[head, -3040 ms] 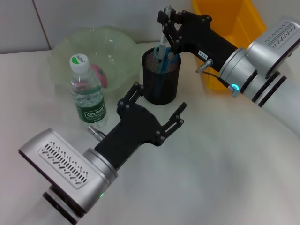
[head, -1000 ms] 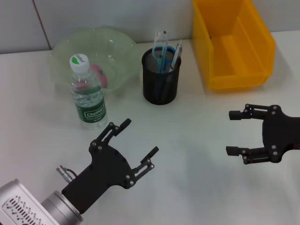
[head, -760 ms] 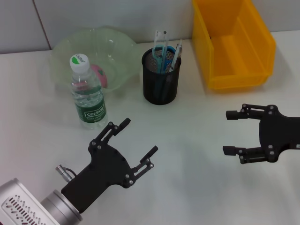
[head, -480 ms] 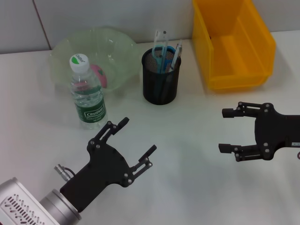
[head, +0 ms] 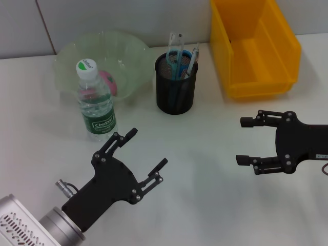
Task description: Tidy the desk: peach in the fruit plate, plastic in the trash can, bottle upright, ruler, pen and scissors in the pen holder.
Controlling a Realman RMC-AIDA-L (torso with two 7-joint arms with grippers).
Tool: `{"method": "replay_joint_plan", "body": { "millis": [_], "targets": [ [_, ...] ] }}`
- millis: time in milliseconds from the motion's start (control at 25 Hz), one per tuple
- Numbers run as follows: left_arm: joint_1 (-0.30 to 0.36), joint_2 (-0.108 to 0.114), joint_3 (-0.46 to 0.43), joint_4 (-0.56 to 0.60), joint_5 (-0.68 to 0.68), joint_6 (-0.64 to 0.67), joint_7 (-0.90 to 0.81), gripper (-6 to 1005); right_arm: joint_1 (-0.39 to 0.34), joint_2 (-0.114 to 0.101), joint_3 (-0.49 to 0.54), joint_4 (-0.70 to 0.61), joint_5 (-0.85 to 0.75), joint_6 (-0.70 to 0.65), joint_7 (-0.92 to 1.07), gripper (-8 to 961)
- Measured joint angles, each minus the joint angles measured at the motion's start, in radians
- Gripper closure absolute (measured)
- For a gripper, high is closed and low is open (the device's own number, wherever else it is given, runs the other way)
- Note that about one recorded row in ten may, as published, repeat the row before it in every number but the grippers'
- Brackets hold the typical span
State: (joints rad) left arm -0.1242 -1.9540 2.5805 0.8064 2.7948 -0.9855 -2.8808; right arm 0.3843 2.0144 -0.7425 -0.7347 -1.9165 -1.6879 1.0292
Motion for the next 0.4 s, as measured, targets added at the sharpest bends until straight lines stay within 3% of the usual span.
{"method": "replay_joint_plan", "body": {
  "millis": [400],
  "targets": [
    [0.0,-0.002,0.0,0.002,0.0,-0.001,0.0,211,0.001,0.008,0.0,0.0,-0.003,0.023,0.001,128]
  ]
}}
